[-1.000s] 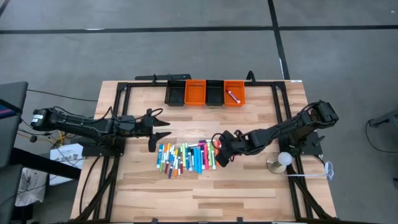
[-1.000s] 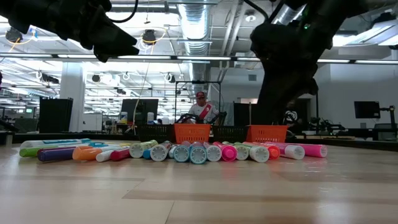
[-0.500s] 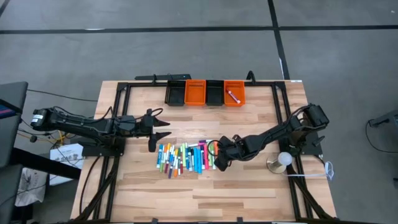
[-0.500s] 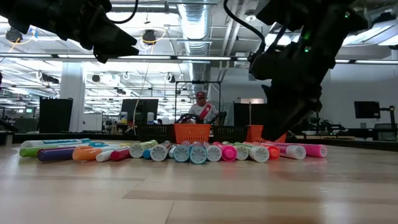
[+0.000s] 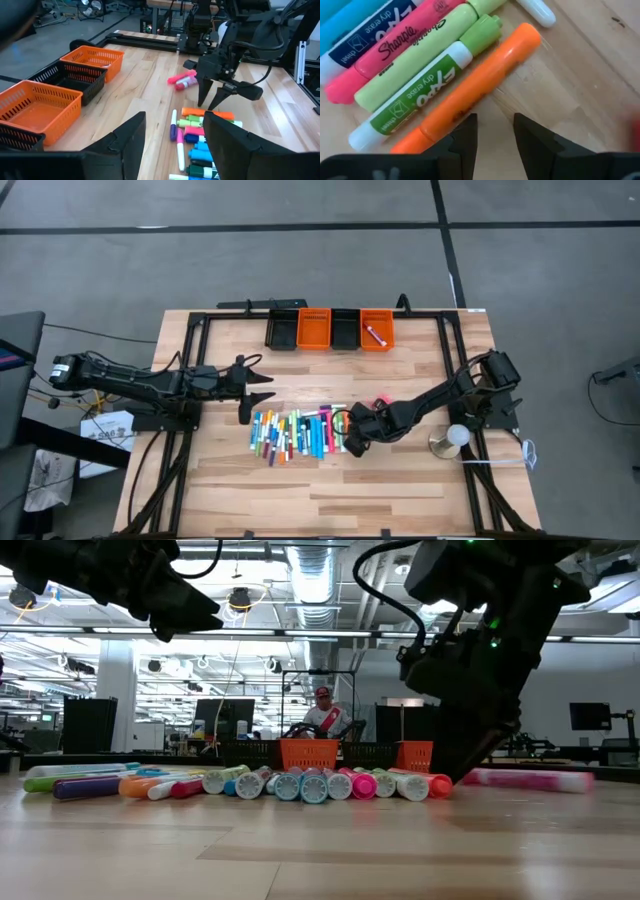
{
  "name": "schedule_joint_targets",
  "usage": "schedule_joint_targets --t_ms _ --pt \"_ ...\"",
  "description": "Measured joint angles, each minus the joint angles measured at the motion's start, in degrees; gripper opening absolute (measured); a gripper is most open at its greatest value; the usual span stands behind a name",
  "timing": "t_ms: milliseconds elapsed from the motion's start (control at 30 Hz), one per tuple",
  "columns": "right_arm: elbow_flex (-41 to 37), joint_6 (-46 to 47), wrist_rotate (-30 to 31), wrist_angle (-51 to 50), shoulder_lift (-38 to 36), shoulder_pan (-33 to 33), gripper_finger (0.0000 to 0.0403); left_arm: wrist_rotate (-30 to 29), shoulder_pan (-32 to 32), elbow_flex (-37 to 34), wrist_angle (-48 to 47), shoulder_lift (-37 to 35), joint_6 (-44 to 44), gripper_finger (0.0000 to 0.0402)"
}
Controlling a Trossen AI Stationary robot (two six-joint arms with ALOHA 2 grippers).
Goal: Pick & Place Markers
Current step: Put the pink marker pen into the right orange bin
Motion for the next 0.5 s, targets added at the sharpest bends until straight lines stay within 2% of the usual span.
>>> schedule_joint_targets --t_ms 200,333,500 --pt "-0.2 -1.9 0.0 0.0 -1.0 0.0 0.012 0.0 0.0 0.0 0.0 0.0 0.0 0.0195" --pt "-0.4 -4.7 1.6 -2.2 -4.8 -0.2 0.012 0.0 0.0 0.0 0.0 0.0 0.0 0.0195" --pt "-0.4 -6.7 4.3 -12.7 -11.1 -2.8 0.012 0.0 0.0 0.0 0.0 0.0 0.0 0.0195"
